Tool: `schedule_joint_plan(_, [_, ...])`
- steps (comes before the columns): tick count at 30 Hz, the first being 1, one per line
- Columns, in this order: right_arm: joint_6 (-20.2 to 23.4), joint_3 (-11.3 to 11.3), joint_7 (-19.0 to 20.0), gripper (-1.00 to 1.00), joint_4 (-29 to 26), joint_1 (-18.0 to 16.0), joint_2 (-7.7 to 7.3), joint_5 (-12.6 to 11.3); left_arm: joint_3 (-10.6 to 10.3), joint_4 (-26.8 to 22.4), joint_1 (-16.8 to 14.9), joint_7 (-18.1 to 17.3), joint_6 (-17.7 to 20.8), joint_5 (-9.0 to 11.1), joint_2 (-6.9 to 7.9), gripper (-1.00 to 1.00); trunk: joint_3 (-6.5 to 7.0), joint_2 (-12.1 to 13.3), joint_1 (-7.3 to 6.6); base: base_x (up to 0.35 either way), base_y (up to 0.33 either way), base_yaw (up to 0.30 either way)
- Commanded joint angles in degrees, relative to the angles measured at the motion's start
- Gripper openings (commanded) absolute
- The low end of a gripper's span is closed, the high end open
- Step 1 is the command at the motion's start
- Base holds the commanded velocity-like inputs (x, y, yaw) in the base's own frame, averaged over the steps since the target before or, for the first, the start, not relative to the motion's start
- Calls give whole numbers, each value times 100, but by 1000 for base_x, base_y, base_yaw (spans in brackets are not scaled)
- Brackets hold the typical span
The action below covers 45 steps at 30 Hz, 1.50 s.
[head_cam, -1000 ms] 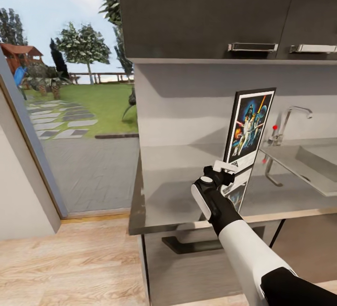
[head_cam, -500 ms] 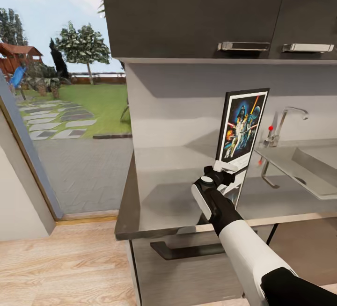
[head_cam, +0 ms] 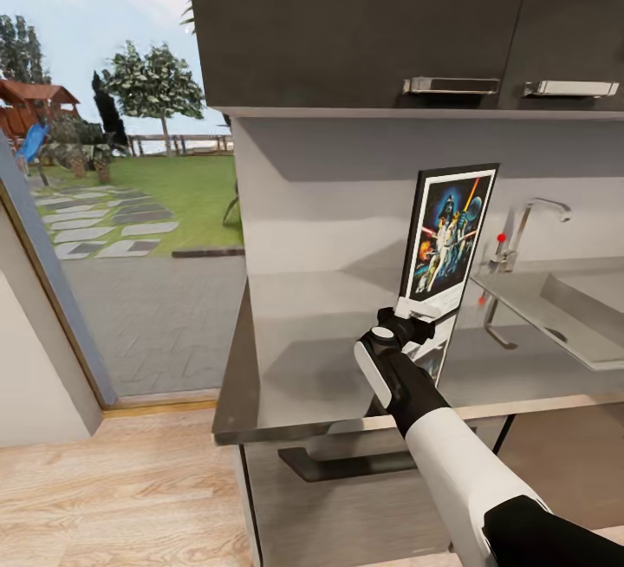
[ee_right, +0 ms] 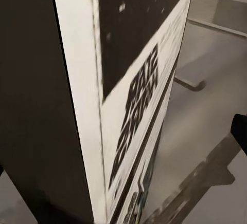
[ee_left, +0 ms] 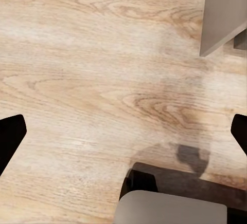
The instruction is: Pick up the poster from the kitchen countertop and hang it on one of the wall nails in the kitchen.
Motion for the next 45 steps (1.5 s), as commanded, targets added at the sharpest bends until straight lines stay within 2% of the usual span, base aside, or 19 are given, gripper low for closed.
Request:
schedule_joint_plan(1, [55, 22, -39, 100, -7, -6, -5, -25, 19, -6, -1, -36, 0, -3, -2, 100, -5, -3, 0, 0, 86, 0])
schedule_joint_plan(45, [55, 22, -39, 100, -7, 3, -2, -28, 19, -15, 0, -36, 2, -3, -1, 100, -5, -3, 0, 0, 23, 0])
